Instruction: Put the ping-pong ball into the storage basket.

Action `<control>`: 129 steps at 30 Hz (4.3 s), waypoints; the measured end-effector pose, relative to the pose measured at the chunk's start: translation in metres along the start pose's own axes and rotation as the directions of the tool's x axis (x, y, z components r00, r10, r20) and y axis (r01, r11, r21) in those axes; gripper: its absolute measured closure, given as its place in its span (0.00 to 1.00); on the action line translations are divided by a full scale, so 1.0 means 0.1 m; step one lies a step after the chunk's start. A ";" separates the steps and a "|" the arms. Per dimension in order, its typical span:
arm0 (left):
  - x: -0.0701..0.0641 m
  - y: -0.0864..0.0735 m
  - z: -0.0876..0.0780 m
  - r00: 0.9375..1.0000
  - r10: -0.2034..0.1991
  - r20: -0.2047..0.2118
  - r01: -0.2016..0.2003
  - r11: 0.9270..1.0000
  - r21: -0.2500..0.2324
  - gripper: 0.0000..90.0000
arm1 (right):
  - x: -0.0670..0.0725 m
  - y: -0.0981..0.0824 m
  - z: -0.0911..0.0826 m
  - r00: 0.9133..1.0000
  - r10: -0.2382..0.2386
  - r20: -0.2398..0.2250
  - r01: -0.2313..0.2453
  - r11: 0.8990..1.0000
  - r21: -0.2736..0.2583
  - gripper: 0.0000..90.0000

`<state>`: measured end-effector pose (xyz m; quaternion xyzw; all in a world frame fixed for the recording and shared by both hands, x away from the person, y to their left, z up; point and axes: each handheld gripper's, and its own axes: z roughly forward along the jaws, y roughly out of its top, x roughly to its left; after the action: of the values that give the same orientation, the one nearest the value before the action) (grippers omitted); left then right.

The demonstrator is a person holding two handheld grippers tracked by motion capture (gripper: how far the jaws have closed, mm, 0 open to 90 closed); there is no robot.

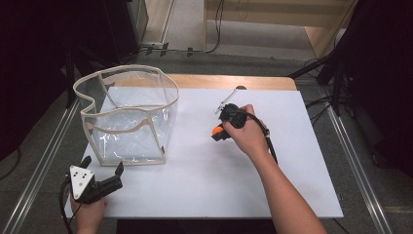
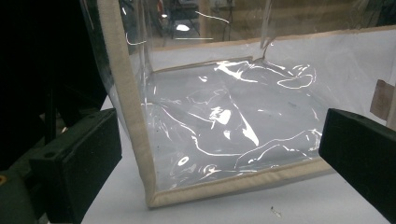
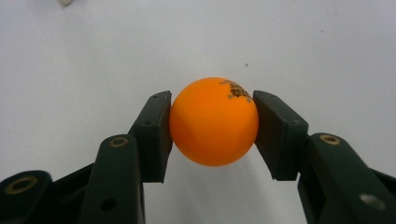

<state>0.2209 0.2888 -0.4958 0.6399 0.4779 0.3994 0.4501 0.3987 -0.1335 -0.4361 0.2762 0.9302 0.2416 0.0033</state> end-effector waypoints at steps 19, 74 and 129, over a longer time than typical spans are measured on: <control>0.00 0.00 0.00 1.000 -0.001 0.001 0.001 1.000 0.000 0.00 | 0.09 0.18 -0.01 0.999 -0.042 -0.023 0.042 0.999 -0.006 0.53; 0.01 0.01 0.00 1.000 -0.014 0.005 0.014 1.000 -0.001 0.00 | 0.44 0.85 -0.19 0.983 -0.170 -0.065 0.168 0.985 -0.042 0.53; 0.02 0.01 0.00 1.000 -0.012 0.009 0.012 1.000 -0.016 0.03 | 0.52 1.36 -0.69 0.974 -0.222 -0.043 0.218 0.972 -0.082 0.54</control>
<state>0.2211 0.2906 -0.4947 0.6351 0.4767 0.3977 0.4596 0.4148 -0.0386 -0.3071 0.1646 0.9449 0.2825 0.0167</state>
